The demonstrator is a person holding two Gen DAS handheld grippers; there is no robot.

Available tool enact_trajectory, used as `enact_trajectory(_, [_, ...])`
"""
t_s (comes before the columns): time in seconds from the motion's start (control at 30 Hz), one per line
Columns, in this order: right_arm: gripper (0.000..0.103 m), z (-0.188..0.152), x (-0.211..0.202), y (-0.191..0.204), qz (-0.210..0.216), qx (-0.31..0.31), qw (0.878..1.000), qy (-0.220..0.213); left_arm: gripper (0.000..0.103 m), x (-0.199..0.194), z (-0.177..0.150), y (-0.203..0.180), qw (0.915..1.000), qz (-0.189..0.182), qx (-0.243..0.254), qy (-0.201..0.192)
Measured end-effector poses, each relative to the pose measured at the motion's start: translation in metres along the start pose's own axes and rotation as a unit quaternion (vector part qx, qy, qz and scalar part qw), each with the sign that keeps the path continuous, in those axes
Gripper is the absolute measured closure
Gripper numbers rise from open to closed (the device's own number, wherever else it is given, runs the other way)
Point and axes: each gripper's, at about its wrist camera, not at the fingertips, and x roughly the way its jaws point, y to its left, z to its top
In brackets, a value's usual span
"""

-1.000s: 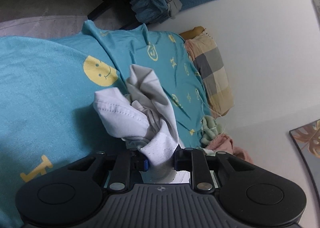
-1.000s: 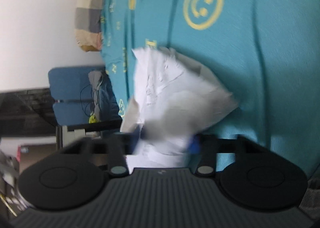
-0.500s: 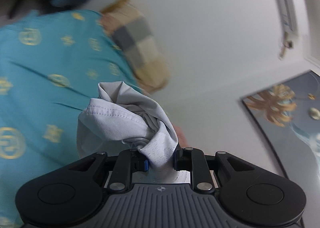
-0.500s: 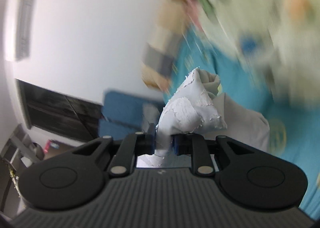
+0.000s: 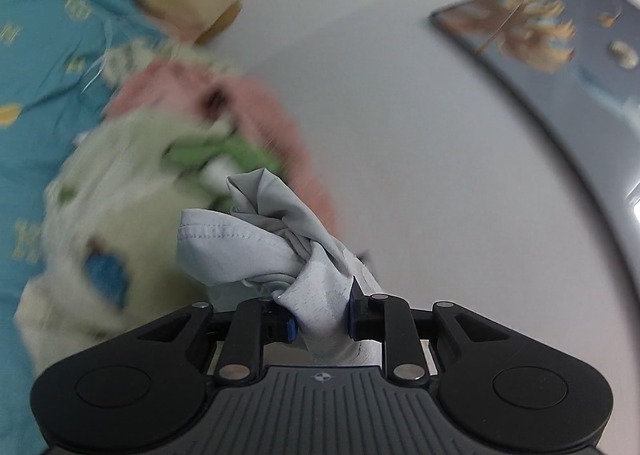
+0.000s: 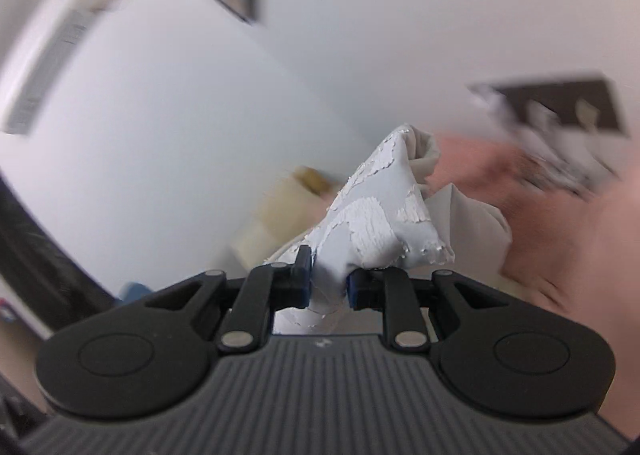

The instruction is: Fold clothes

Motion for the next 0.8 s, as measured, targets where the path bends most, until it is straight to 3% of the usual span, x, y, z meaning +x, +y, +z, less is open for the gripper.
enact_trajectory(0.1, [0.083,-0.045,0.003,-0.042,-0.038,0.012,0.999,0.031,0.079,0.007,-0.038,0.042,0.9976,0.048,0.022,0.045])
enact_trajectory(0.17, [0.083,-0.07,0.003,-0.059,-0.05,0.002,0.998,0.034,0.078,0.009,-0.052,0.058,0.9967,0.055,0.032,0.051])
enact_trajectory(0.3, [0.082,-0.072,0.006,-0.044,-0.062,-0.032,0.997,0.025,0.076,0.004,-0.046,0.056,0.9961,0.055,0.05,0.049])
enact_trajectory(0.37, [0.08,-0.067,0.004,-0.045,-0.071,-0.021,0.996,0.041,0.068,-0.004,-0.04,0.044,0.9927,0.074,0.076,0.058])
enact_trajectory(0.4, [0.08,-0.066,-0.002,-0.044,-0.076,-0.019,0.996,0.05,0.057,-0.012,-0.038,0.035,0.9895,0.091,0.095,0.061])
enact_trajectory(0.43, [0.078,-0.067,-0.011,-0.042,-0.08,-0.018,0.995,0.057,0.035,-0.024,-0.036,0.025,0.9851,0.11,0.118,0.059])
enact_trajectory(0.5, [0.07,-0.069,-0.027,-0.035,-0.088,-0.035,0.994,0.057,0.007,-0.051,-0.039,0.004,0.9739,0.136,0.176,0.042])
enact_trajectory(0.53, [0.059,-0.071,-0.04,-0.029,-0.089,-0.05,0.993,0.052,0.002,-0.071,-0.044,-0.01,0.9675,0.145,0.205,0.029])
enact_trajectory(0.63, [0.019,-0.08,-0.074,-0.003,-0.087,-0.115,0.989,0.016,0.0,-0.111,-0.051,-0.034,0.9525,0.165,0.256,0.004])
enact_trajectory(0.67, [0.014,-0.084,-0.085,0.006,-0.085,-0.136,0.987,0.0,0.0,-0.126,-0.053,-0.04,0.9507,0.166,0.262,0.0])
enact_trajectory(0.8, [0.015,-0.097,-0.122,0.047,-0.065,-0.207,0.976,-0.022,0.0,-0.186,-0.072,-0.069,0.9389,0.169,0.298,-0.035])
